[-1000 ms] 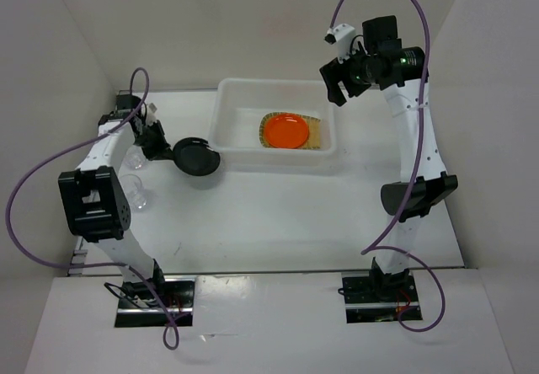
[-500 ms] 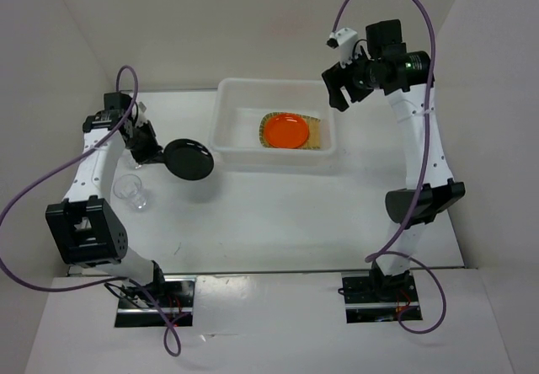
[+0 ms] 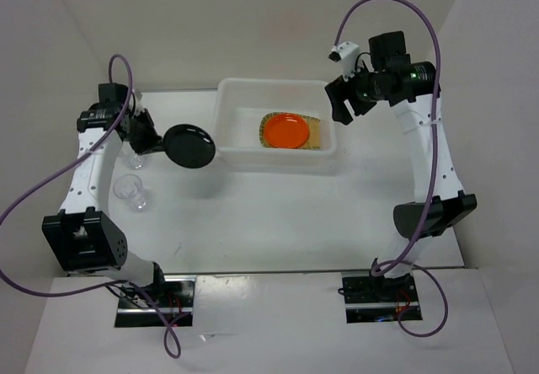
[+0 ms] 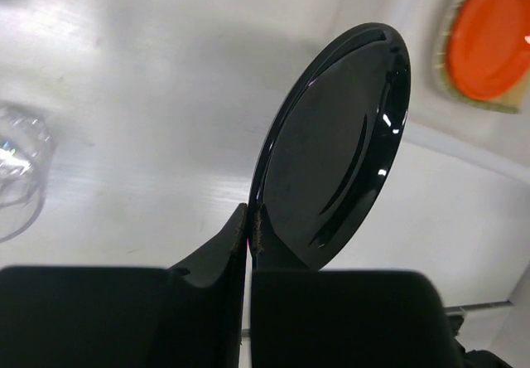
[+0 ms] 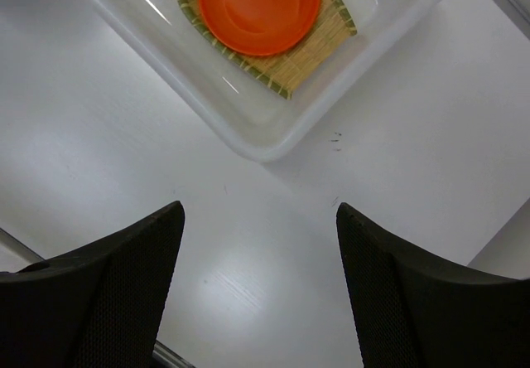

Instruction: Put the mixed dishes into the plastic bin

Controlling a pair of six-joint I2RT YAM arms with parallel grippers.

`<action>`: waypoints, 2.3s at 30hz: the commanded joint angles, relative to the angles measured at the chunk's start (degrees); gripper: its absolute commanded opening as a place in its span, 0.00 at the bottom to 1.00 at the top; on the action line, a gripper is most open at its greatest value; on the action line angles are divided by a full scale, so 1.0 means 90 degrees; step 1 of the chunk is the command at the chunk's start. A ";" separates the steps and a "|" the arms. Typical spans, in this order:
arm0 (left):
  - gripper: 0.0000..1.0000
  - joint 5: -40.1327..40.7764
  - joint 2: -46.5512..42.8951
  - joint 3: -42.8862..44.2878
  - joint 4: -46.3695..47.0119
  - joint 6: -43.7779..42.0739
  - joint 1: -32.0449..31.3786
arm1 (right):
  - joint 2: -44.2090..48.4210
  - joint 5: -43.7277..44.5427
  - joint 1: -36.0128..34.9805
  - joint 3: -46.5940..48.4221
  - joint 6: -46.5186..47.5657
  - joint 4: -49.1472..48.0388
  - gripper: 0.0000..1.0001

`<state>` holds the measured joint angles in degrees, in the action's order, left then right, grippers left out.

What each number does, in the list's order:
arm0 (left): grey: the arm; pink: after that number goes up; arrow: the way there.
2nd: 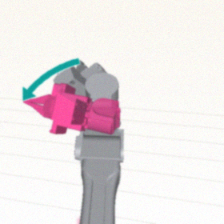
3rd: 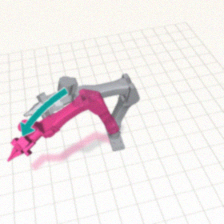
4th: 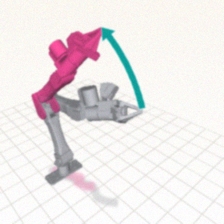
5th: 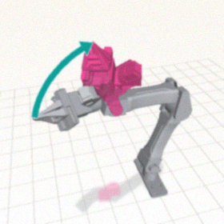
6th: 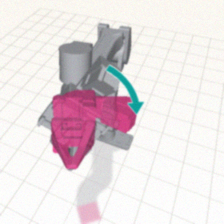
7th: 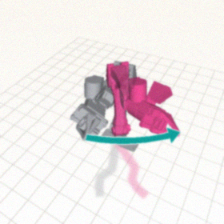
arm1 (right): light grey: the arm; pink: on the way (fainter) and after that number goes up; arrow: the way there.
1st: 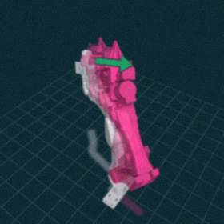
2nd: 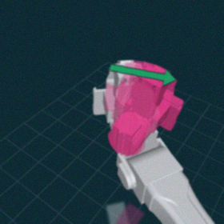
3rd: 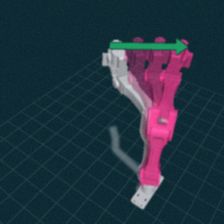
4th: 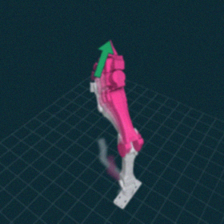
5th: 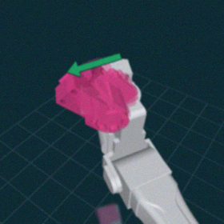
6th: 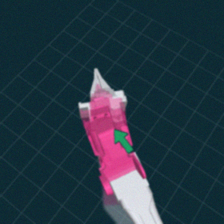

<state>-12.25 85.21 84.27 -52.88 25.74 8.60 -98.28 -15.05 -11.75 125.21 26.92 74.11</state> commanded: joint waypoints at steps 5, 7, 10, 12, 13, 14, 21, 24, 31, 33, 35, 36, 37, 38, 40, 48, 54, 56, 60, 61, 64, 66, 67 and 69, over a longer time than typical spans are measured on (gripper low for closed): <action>0.00 -0.0972 0.0316 0.1446 0.0846 0.0558 -0.0389 | 0.0568 -0.0183 -0.0023 -0.0337 0.0076 0.0008 0.79; 0.00 -0.1303 0.0531 0.1759 0.1197 0.0753 -0.0496 | 0.0637 -0.0183 -0.0023 -0.0406 0.0076 0.0008 0.79; 0.00 -0.1587 0.1136 0.2158 0.1676 0.0822 -0.0935 | 0.0705 -0.0183 -0.0023 -0.0572 0.0134 0.0008 0.78; 0.00 -0.1792 0.1741 0.2423 0.1910 0.0881 -0.1267 | 0.0705 -0.0183 -0.0023 -0.0572 0.0134 0.0008 0.78; 0.00 -0.1793 0.2140 0.2733 0.1969 0.0948 -0.1529 | 0.0705 -0.0183 -0.0023 -0.0504 0.0134 -0.0059 0.78; 0.00 -0.1793 0.2347 0.2930 0.1970 0.0949 -0.1677 | 0.0773 -0.0106 -0.0023 -0.0504 0.0076 -0.0060 0.78; 0.00 -0.1461 0.4271 0.4902 0.1618 0.0715 -0.2819 | 0.0891 -0.0056 0.0251 -0.0269 -0.0129 -0.0226 0.95; 0.00 -0.1461 0.5013 0.5683 0.1306 0.0715 -0.3044 | 0.0891 -0.0125 0.0309 -0.0269 -0.0129 -0.0226 0.96; 0.00 -0.1266 0.6680 0.7889 0.0516 0.0715 -0.3280 | 0.1027 -0.0125 0.0368 -0.0338 -0.0129 -0.0226 0.96; 0.00 -0.1101 0.7528 0.9453 -0.0069 0.0715 -0.3280 | 0.1086 -0.0125 0.0436 -0.0405 -0.0129 -0.0226 0.96; 0.00 -0.1235 0.8101 1.0439 -0.0550 0.0811 -0.3280 | 0.1145 -0.0125 0.0504 -0.0465 -0.0129 -0.0226 0.96; 0.00 -0.1333 0.7994 0.9987 -0.0415 0.0870 -0.3164 | 0.1145 -0.0125 0.0505 -0.0523 -0.0129 -0.0226 0.96; 0.00 -0.1218 0.8129 1.0176 -0.0549 0.0871 -0.3163 | 0.1203 -0.0125 0.0505 -0.0523 -0.0129 -0.0226 0.96; 0.00 -0.1169 0.8352 1.0632 -0.0695 0.0871 -0.3163 | 0.1203 -0.0125 0.0582 -0.0581 -0.0129 -0.0226 0.96; 0.00 -0.1168 0.8451 1.0605 -0.0764 0.0871 -0.3163 | 0.1203 -0.0125 0.0583 -0.0582 -0.0071 -0.0226 0.96; 0.00 -0.0709 0.8843 1.0568 -0.1146 0.0939 -0.3163 | 0.1203 -0.0125 0.0641 -0.0640 -0.0071 -0.0226 0.96; 0.00 -0.0621 0.8970 1.0568 -0.1204 0.0939 -0.3104 | 0.1203 -0.0125 0.0641 -0.0698 -0.0012 -0.0168 0.96; 0.00 -0.0621 0.8970 1.0568 -0.1204 0.0881 -0.3104 | 0.1203 -0.0125 0.0641 -0.0699 -0.0012 -0.0168 0.96; 0.19 -0.0621 0.8834 1.0568 -0.1049 0.0881 -0.3104 | 0.1203 -0.0261 0.0641 -0.0758 0.0046 -0.0109 0.96; 0.38 -0.0621 0.8727 1.0568 -0.0990 0.0881 -0.3104 | 0.1203 -0.0262 0.0641 -0.0758 0.0046 -0.0051 0.96; 0.63 -0.0679 0.8443 1.0568 -0.0805 0.1047 -0.3045 | 0.1203 -0.0320 0.0641 -0.0758 0.0105 -0.0050 0.96; 0.80 -0.0680 0.8141 1.0568 -0.0726 0.1125 -0.3045 | 0.1203 -0.0378 0.0641 -0.0758 0.0105 -0.0050 0.96; 0.85 -0.0477 0.7995 1.0568 -0.0726 0.1125 -0.3045 | 0.1203 -0.0379 0.0641 -0.0758 0.0105 -0.0050 0.96; 1.00 -0.0232 0.7468 1.0568 -0.0657 0.1125 -0.3114 | 0.1145 -0.0466 0.0641 -0.0758 0.0105 0.0008 0.96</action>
<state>-16.82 162.32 177.16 -61.63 34.96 -19.29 -89.14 -17.45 -6.33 118.48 27.33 73.80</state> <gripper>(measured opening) 0.966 0.960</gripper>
